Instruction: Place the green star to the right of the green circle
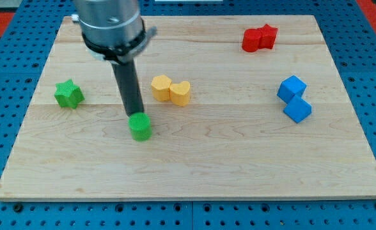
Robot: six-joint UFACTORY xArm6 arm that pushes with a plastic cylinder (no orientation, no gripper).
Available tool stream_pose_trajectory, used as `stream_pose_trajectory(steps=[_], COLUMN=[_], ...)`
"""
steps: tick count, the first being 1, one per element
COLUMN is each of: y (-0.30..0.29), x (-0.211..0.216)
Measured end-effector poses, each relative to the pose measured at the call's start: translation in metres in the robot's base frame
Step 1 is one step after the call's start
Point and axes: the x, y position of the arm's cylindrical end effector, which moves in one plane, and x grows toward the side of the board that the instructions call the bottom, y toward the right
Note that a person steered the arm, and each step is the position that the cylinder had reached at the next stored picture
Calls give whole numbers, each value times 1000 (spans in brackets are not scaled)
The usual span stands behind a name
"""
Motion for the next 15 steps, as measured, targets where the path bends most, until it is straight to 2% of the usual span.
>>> stream_pose_trajectory(steps=[1,2,3,5,6,7,8,9,10,11,12,14,15], y=[5,-29,-137,-184,-156,-98,-95,-120,-110,-77,-83,-28,-26], x=[55,42,50,-38,-63,-51,-14,-54,-84,-56,-6,-1,5])
